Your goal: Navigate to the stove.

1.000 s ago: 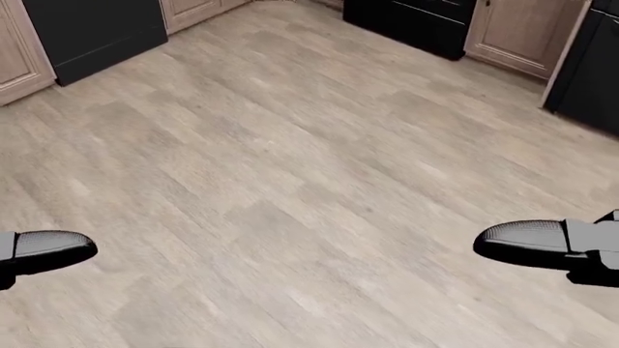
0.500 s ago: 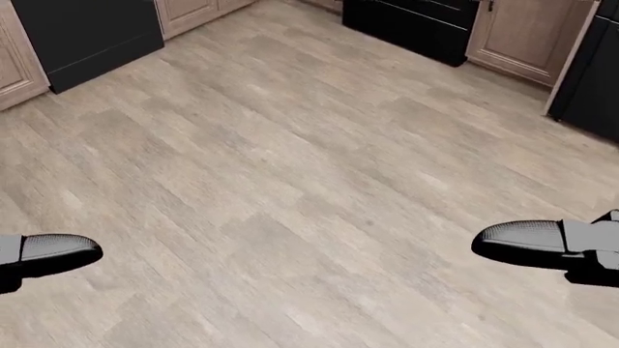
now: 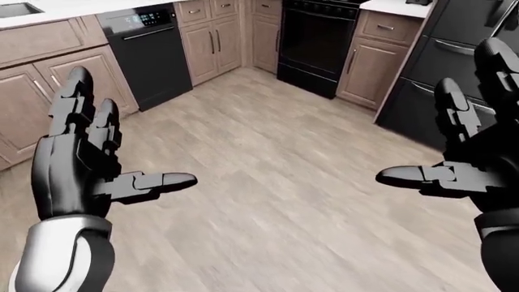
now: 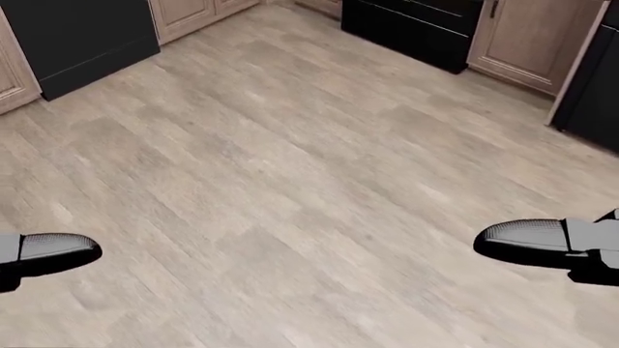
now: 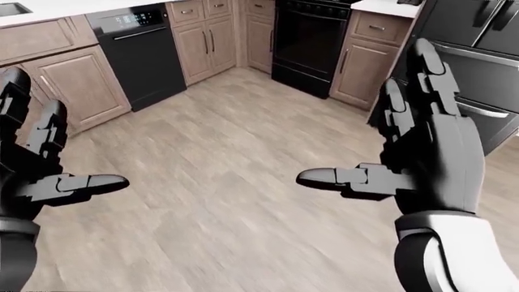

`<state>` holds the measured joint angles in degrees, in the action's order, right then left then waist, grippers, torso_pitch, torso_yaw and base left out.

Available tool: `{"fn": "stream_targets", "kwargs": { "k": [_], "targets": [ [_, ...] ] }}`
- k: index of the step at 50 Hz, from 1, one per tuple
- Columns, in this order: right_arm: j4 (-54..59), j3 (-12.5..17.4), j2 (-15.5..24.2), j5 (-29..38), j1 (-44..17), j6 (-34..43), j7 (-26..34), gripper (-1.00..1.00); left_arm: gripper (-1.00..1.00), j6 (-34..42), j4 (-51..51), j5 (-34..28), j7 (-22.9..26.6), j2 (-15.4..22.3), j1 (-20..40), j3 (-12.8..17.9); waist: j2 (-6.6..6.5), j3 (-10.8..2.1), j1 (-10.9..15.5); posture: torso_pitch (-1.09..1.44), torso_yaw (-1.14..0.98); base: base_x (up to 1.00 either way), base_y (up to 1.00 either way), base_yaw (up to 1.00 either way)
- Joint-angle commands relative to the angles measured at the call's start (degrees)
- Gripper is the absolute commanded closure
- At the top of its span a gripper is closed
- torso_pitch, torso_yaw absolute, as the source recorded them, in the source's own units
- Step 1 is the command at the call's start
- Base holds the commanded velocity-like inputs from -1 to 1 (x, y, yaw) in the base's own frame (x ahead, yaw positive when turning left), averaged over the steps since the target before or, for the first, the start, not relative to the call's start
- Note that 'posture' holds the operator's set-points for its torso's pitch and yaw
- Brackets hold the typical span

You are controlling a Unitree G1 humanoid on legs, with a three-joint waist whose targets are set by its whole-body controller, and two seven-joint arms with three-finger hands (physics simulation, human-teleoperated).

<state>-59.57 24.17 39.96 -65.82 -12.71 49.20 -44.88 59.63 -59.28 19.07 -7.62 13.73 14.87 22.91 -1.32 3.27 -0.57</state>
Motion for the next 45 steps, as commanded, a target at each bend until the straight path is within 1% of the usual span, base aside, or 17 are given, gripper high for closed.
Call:
{"fn": "stream_targets", "kwargs": {
  "k": [1, 2, 3, 4, 10, 13, 15, 16, 18, 24, 28, 29, 30, 37, 41, 42, 45],
  "targets": [
    [-0.43, 0.31, 0.47, 0.51, -0.9, -0.85, 0.14, -1.0, -1.0, -1.54, -0.54, -0.5, 0.07, 0.38, 0.66, 0.28, -0.85, -1.01, 0.05, 0.0, 0.0, 0.16, 0.0, 0.0],
    [-0.43, 0.22, 0.48, 0.6, -0.8, -0.95, 0.2, -1.0, -1.0, -1.3, -0.67, -0.27, -0.01, 0.47, 0.74, 0.43, -3.1, -1.95, 0.17, 0.0, 0.0, 0.16, 0.0, 0.0],
    [-0.43, 0.29, 0.59, 0.47, -0.69, -1.13, 0.16, -1.0, -1.0, -1.33, -0.7, -0.23, 0.0, 0.46, 0.67, 0.55, -0.61, -1.55, 0.79, 0.0, 0.0, 0.17, 0.0, 0.0],
    [-0.43, 0.25, 0.64, 0.59, -0.52, -1.27, 0.24, -1.0, -1.0, -1.37, -0.71, -0.09, -0.09, 0.48, 0.61, 0.6, -1.54, -1.17, 0.67, 0.0, 0.0, 0.16, 0.0, 0.0],
    [-0.43, -0.19, 0.5, 1.24, -0.33, -1.52, 0.61, -1.0, -1.0, -1.77, -0.72, -0.6, -0.04, 0.29, 0.26, 0.1, 0.88, -1.14, 1.45, 0.0, 0.0, 0.17, 0.0, 0.0],
    [-0.43, -0.14, 0.45, 1.47, -0.05, -1.71, 0.81, -1.0, -1.0, -1.83, -0.71, -1.02, 0.27, 0.05, 0.2, 0.12, 3.35, -1.02, 1.74, 0.0, 0.0, 0.17, 0.0, 0.0],
    [-0.43, -0.3, 0.36, 1.68, 0.04, -1.8, 0.9, -1.0, -1.0, -1.95, -0.72, -1.12, 0.39, 0.02, 0.08, 0.12, 6.78, -1.93, 1.74, 0.0, 0.0, 0.16, 0.0, 0.0],
    [-0.43, -0.43, 0.22, 2.03, 0.2, -1.87, 1.08, -1.0, -1.0, -1.96, -0.72, -1.18, 0.45, -0.03, 0.07, 0.13, 4.66, -1.31, 1.01, 0.0, 0.0, 0.16, 0.0, 0.0],
    [-0.43, -0.49, 0.16, 2.31, 0.33, -2.06, 1.33, -1.0, -1.0, -1.84, -0.72, -1.26, 0.49, -0.1, 0.12, 0.21, 5.59, -0.9, 0.97, 0.0, 0.0, 0.17, 0.0, 0.0],
    [-0.43, -0.63, -0.07, 2.9, 0.63, -2.22, 1.7, -1.0, -1.0, -2.12, -0.57, -1.86, 1.01, -0.48, -0.03, 0.23, 2.52, -0.36, 0.45, 0.0, 0.0, 0.17, 0.0, 0.0],
    [-0.43, -0.64, 0.33, 2.44, 0.4, -2.06, 1.27, -1.0, -1.0, -2.24, -0.41, -1.99, 1.02, -0.45, 0.01, 0.11, -3.18, -1.94, 0.16, 0.0, 0.0, 0.16, 0.0, 0.0],
    [-0.43, -0.5, 0.24, 2.41, 0.34, -1.92, 1.32, -1.0, -1.0, -2.12, -0.43, -1.93, 1.07, -0.46, 0.13, 0.22, -0.68, -1.53, 0.78, 0.0, 0.0, 0.17, 0.0, 0.0],
    [-0.43, -0.36, 0.02, 2.55, 0.35, -1.87, 1.42, -1.0, -1.0, -2.25, -0.27, -2.05, 1.07, -0.46, 0.14, 0.11, -1.58, -1.22, 0.67, 0.0, 0.0, 0.17, 0.0, 0.0],
    [-0.43, -0.66, -0.17, 2.73, -0.02, -1.33, 1.45, -1.0, -1.0, -2.21, -0.06, -2.28, 1.03, -0.51, 0.29, 0.07, 1.59, -1.04, 1.5, 0.0, 0.0, 0.16, 0.0, 0.0],
    [-0.43, -0.93, -0.3, 3.06, -0.03, -1.15, 1.62, -1.0, -1.0, -1.83, -0.29, -2.29, 1.0, -0.45, 0.58, -0.04, 6.8, -1.94, 1.72, 0.0, 0.0, 0.17, 0.0, 0.0],
    [-0.43, -0.92, -0.38, 3.09, -0.05, -1.09, 1.65, -1.0, -1.0, -2.01, -0.21, -2.43, 1.01, -0.45, 0.51, -0.19, 4.91, -1.44, 0.97, 0.0, 0.0, 0.18, 0.0, 0.0],
    [-0.43, -0.91, -0.73, 3.52, -0.14, -0.82, 2.03, -1.0, -1.0, -2.09, -0.09, -2.72, 1.04, -0.5, 0.51, -0.56, 5.18, -1.13, 0.64, 0.0, 0.0, 0.16, 0.0, 0.0]
  ]
}}
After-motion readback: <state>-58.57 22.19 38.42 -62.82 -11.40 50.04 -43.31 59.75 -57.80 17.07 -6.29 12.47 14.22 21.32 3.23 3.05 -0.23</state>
